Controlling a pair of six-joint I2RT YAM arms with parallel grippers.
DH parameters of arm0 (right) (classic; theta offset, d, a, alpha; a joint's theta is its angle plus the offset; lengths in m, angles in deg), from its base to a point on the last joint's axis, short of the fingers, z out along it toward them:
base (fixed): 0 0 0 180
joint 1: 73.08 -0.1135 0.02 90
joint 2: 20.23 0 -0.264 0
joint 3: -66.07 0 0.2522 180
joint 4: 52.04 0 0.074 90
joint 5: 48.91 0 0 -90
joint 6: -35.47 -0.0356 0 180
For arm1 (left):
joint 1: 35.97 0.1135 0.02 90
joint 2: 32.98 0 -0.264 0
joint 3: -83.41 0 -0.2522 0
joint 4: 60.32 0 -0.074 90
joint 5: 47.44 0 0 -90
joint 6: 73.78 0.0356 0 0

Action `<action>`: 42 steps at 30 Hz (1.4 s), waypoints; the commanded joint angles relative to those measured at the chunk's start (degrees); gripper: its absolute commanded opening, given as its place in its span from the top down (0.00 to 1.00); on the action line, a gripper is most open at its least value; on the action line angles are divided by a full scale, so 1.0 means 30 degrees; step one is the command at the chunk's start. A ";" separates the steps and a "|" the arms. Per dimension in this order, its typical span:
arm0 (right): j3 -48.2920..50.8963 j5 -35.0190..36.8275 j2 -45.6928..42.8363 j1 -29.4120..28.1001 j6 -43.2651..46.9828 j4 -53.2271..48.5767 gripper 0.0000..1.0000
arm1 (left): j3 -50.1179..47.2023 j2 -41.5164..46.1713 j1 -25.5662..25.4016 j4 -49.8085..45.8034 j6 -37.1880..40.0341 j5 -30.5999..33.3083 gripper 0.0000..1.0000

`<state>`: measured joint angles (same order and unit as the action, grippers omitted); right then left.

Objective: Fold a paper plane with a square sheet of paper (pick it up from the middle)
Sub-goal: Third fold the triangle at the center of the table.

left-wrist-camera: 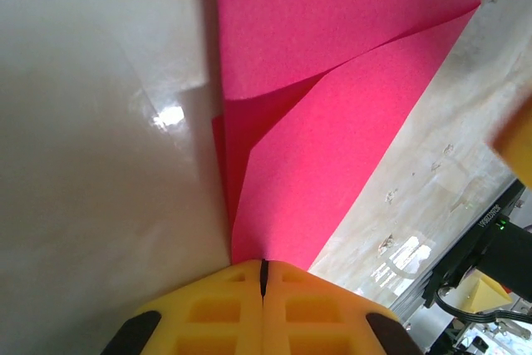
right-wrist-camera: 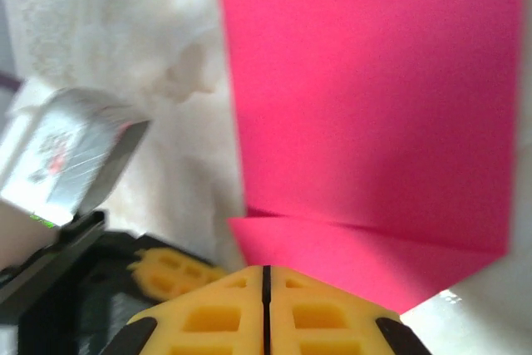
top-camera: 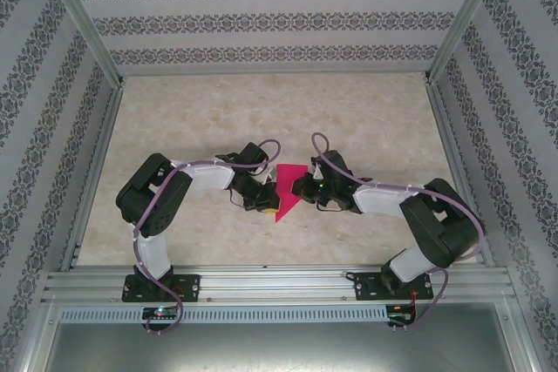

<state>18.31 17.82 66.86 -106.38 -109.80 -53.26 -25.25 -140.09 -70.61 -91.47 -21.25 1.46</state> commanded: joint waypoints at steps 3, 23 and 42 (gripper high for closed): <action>0.0401 0.0610 -0.0171 -0.1367 -0.0164 -0.0484 0.93 | -0.0160 -0.0923 0.0089 -0.1236 0.0521 0.1630 0.93; 0.0929 0.0854 0.2294 -0.1344 -0.1080 0.1400 0.94 | 0.0032 -0.1242 0.0088 -0.2017 0.0658 0.2184 0.96; 0.0880 -0.1809 0.2247 0.2147 -0.0431 0.3304 0.90 | -0.0065 -0.1085 0.0089 -0.2331 0.0860 0.2305 0.97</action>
<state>20.21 13.65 74.77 -100.17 -111.35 -45.57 -23.61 -140.92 -70.61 -93.92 -19.96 1.89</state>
